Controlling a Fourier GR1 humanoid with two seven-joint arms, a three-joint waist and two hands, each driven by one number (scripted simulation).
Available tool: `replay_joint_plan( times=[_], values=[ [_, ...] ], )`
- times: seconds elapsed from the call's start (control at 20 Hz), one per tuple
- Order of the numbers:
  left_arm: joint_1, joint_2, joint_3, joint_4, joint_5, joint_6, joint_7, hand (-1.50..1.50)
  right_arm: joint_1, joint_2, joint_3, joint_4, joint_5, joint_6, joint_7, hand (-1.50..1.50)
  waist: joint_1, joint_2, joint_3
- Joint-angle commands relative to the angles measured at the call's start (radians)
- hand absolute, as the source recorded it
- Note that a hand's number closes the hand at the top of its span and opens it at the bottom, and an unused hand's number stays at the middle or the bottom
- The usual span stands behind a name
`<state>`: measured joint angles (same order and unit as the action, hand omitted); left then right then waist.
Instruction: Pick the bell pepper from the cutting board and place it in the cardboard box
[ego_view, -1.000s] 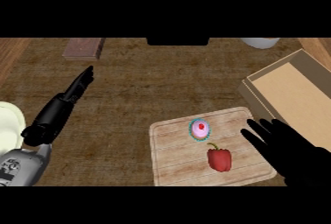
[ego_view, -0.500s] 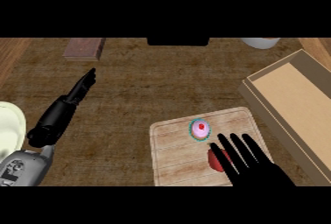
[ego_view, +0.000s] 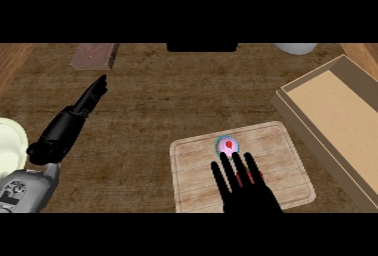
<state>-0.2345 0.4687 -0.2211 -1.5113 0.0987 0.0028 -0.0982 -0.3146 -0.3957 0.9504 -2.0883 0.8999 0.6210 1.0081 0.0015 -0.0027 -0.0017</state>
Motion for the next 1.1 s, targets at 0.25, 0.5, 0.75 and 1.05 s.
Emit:
replay_joint_plan(
  times=[0.25, 0.5, 0.75, 1.05],
  values=[
    [-0.024, -0.055, 0.002, 0.003, -0.047, 0.001, 0.035, 0.0, 0.027, 0.108, 0.015, 0.141, 0.176, 0.035, 0.047, -1.5, -0.005, 0.002, 0.002],
    [-0.004, -0.001, 0.085, 0.003, -0.016, -0.054, 0.008, 0.0, 0.073, 0.153, 0.002, 0.143, 0.244, 0.093, 0.067, -1.5, -0.004, 0.001, 0.001],
    [-0.005, -0.067, 0.072, 0.004, -0.055, -0.06, 0.003, 0.0, 0.107, 0.092, -0.068, 0.209, 0.3, -0.003, -0.079, -1.5, -0.004, 0.003, 0.002],
    [0.012, -0.091, 0.114, 0.061, -0.107, -0.095, -0.056, 0.0, 0.102, 0.19, -0.11, 0.287, 0.329, 0.03, -0.16, -1.5, -0.002, 0.003, 0.002]
  ],
)
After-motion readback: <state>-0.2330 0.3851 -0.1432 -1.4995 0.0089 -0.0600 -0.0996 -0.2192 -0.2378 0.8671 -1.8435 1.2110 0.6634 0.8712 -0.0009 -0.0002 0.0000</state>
